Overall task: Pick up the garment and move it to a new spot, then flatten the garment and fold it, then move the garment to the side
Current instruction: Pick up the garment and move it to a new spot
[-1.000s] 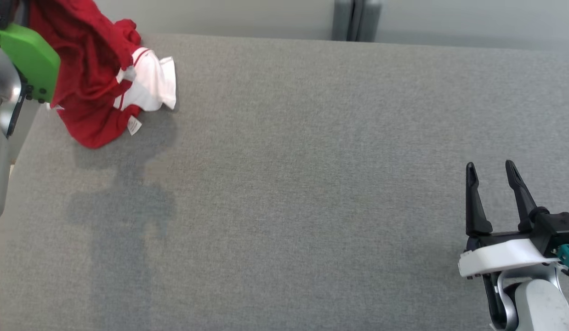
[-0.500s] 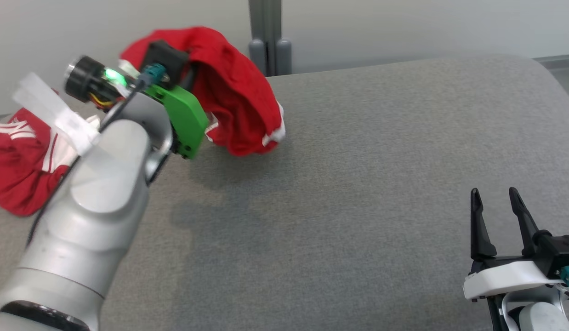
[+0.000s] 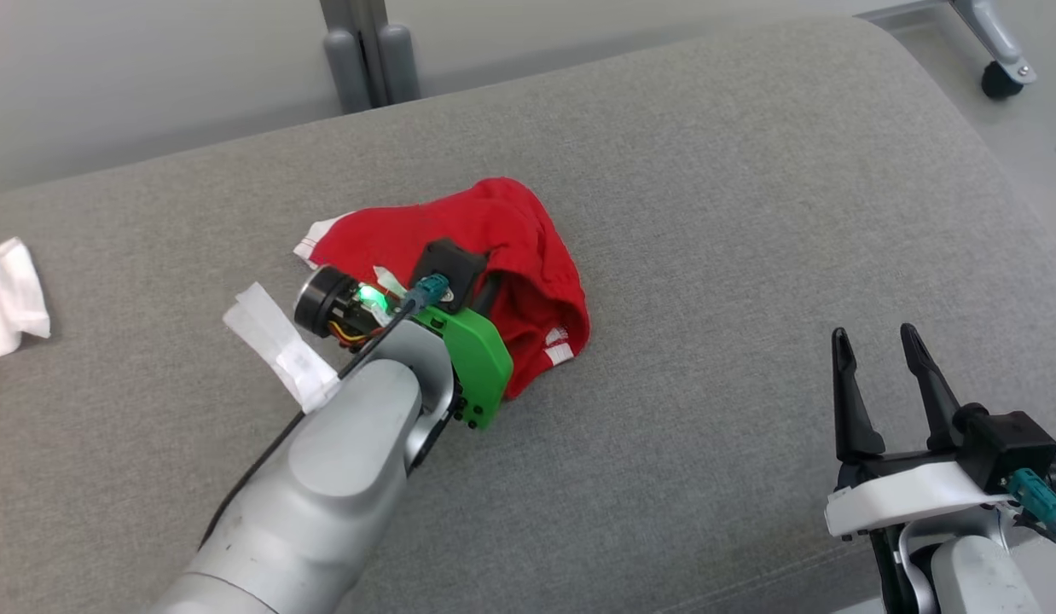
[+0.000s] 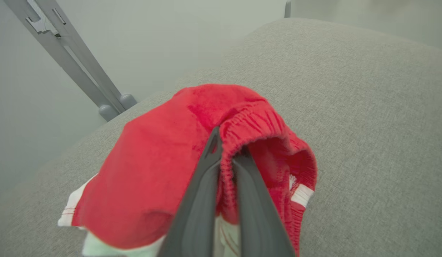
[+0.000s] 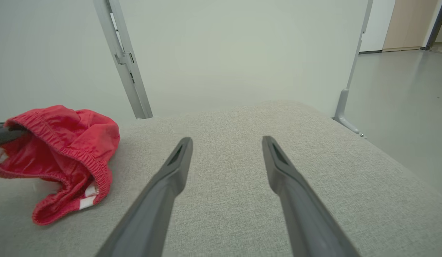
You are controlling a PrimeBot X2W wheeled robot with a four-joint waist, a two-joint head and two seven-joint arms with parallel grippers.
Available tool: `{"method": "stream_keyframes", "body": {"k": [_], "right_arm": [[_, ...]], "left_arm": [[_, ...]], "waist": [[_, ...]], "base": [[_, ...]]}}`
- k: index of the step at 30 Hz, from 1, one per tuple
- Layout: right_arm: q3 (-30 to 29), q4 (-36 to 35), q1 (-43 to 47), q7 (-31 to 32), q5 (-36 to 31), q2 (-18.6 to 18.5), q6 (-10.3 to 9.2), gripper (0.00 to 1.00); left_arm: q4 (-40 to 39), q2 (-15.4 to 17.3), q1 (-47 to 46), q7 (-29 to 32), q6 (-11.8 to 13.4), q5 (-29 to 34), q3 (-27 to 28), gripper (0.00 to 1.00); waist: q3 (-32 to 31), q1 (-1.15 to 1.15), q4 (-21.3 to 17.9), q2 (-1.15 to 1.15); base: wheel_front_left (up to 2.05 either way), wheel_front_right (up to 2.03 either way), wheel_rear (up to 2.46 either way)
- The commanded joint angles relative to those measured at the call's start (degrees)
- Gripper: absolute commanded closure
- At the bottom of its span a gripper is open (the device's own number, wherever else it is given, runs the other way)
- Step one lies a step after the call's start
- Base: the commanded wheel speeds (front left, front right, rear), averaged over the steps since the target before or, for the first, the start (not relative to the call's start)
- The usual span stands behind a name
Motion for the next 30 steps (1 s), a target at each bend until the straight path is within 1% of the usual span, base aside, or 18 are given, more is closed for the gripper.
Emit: {"method": "stream_keyframes", "body": {"k": [1,2,3,4,5,11,18,22,25,30], "right_arm": [[0.2,0.3,-1.0,-0.2,0.7,-0.1,0.02,0.00],[0.3,0.4,-1.1,-0.2,0.7,-0.1,0.02,0.00],[0.3,0.5,-1.1,-0.2,0.9,-0.1,0.02,0.00],[0.4,0.6,-1.1,-0.2,1.0,-0.1,0.02,0.00],[0.5,0.8,-1.2,-0.2,1.0,-0.1,0.02,0.00],[0.5,1.3,-1.9,-0.2,1.0,-0.1,0.02,0.00],[-0.1,1.5,-1.7,-0.2,0.1,-0.1,0.02,0.00],[-0.8,1.4,-1.1,-0.2,-0.5,-0.1,0.01,0.00],[-1.3,1.3,-0.8,-0.2,-1.0,-0.1,0.02,0.00],[-1.8,1.4,0.0,-0.2,-1.4,-0.1,0.02,0.00]], "left_arm": [[-1.2,0.0,1.0,-1.0,0.6,-1.4,-1.6,1.00],[-1.6,0.0,1.4,-1.3,1.0,-2.1,-2.6,0.93],[-2.1,0.1,1.8,-1.8,1.6,-3.1,-3.8,0.64],[-2.5,0.1,2.0,-2.2,2.0,-3.7,-4.7,0.42],[-2.9,0.1,2.1,-2.9,2.7,-4.4,-5.8,0.00],[-4.4,0.1,2.2,-6.9,5.8,-8.2,-10.3,0.00],[-6.4,0.1,1.2,-10.3,8.6,-11.5,-10.8,0.00],[-7.4,0.1,3.1,-10.9,9.6,-12.2,-9.2,0.00],[-9.5,0.5,5.0,-10.8,10.6,-11.6,-6.1,0.00],[-13.7,2.7,11.3,-10.8,12.0,-10.1,0.1,0.00]], "waist": [[2.6,0.00,-2.4,0.00],[2.7,0.00,-2.3,0.00],[2.9,0.00,-2.2,0.00],[3.0,0.00,-2.0,0.00],[3.1,0.00,-1.7,0.00],[3.1,0.00,0.4,0.00],[1.8,0.00,3.4,0.00],[0.0,0.00,5.4,0.00],[-1.5,0.00,6.8,0.00],[-3.9,0.00,8.9,0.00]], "base": [[0.00,0.00,0.00],[0.00,0.00,0.00],[0.00,0.00,0.00],[0.00,0.00,0.00],[0.00,0.00,0.00],[0.00,0.00,0.00],[0.00,0.00,0.00],[0.00,0.00,0.00],[0.00,0.00,0.00],[0.00,0.00,0.00]]}}
